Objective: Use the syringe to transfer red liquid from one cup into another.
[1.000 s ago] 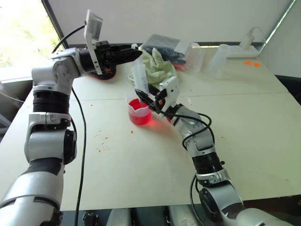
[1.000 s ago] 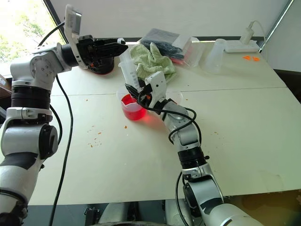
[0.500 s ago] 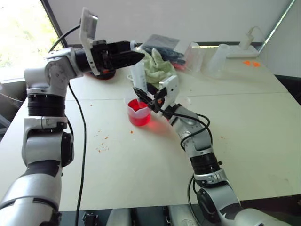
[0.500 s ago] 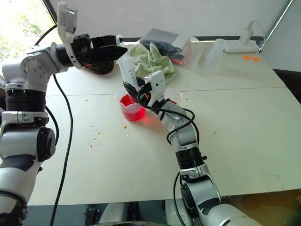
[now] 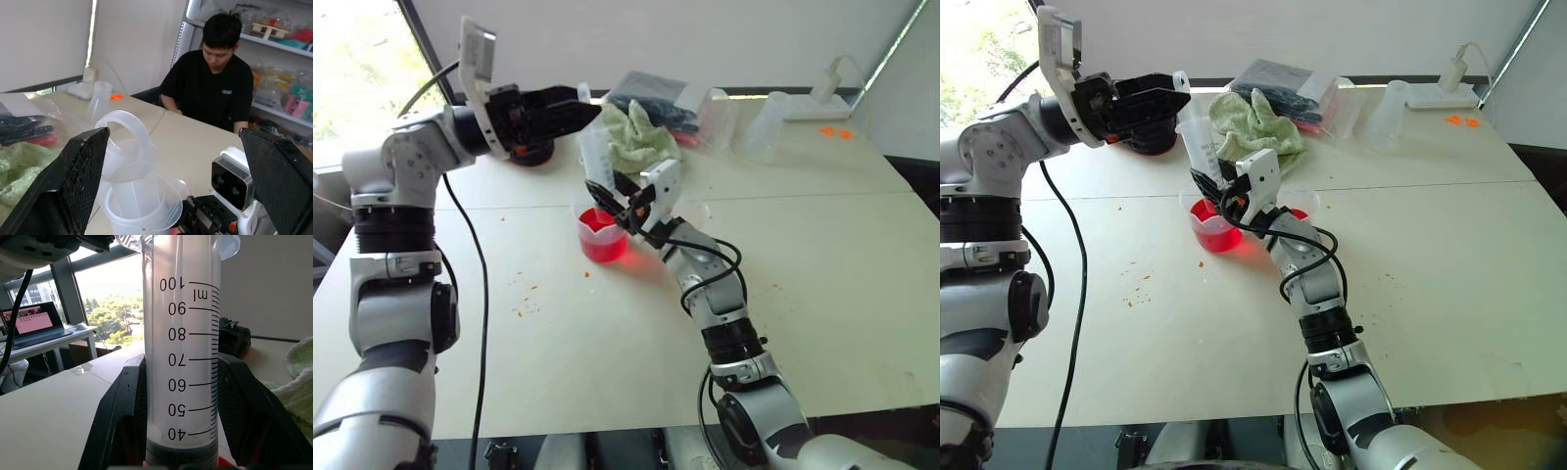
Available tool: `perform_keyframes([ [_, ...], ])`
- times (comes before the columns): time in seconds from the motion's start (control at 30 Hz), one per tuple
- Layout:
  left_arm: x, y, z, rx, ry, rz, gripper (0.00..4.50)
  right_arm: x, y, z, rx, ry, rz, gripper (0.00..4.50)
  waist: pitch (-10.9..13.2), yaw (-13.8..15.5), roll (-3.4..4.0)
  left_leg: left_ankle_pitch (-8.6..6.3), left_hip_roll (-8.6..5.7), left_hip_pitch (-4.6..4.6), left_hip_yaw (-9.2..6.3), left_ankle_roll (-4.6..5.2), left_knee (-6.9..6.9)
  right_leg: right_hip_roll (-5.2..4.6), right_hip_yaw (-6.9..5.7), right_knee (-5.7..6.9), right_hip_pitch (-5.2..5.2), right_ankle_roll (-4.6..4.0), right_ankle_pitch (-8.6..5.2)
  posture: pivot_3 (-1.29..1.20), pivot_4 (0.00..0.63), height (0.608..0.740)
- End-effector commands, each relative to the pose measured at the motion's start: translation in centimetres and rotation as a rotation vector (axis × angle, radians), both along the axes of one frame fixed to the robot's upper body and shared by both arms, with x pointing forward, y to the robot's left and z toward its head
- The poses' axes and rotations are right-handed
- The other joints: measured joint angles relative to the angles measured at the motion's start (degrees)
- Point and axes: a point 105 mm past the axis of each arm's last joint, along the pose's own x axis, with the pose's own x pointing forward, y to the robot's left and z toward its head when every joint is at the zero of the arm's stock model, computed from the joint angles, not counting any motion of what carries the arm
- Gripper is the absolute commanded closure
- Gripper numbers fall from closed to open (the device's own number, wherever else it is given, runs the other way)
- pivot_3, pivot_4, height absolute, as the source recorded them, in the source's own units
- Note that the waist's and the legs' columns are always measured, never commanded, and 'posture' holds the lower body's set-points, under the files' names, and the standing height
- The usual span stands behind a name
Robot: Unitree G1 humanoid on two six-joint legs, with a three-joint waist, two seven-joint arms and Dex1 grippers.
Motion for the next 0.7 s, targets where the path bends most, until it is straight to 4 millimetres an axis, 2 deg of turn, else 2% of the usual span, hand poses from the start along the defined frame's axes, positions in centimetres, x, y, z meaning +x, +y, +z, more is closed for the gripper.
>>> perform_keyframes([
  [0.03,-0.8,1.0,1.6,-0.052,-0.028,0.019,0.02,-0.9,1.3,2.5,0.040,-0.105,0.024,3.09,0.0,0.0,0.00,0.00,0.00,0.00,0.00,0.00,0.00,0.00,0.00,0.00,0.00,0.00,0.00,0.00,0.150,0.711],
  [0.17,-1.1,1.5,1.1,-0.052,-0.003,0.033,0.02,-0.7,1.3,3.0,0.064,-0.128,-0.001,3.09,0.0,0.0,0.00,0.00,0.00,0.00,0.00,0.00,0.00,0.00,0.00,0.02,0.00,0.00,0.00,0.00,0.150,0.711],
  [0.47,-1.6,3.5,1.6,-0.094,-0.003,0.100,0.02,-0.8,0.7,4.1,0.086,-0.214,-0.066,3.09,0.0,0.0,0.00,0.00,-0.01,0.01,-0.04,-0.01,0.01,0.00,0.00,0.07,0.00,0.00,0.00,0.00,0.150,0.711],
  [0.7,-1.8,3.6,2.0,-0.115,-0.018,0.113,0.02,-0.7,0.1,3.9,0.096,-0.228,-0.116,3.09,0.0,0.1,-0.01,0.00,-0.02,0.02,-0.04,-0.01,0.02,0.00,0.00,0.09,0.00,0.00,0.00,0.00,0.150,0.711],
])
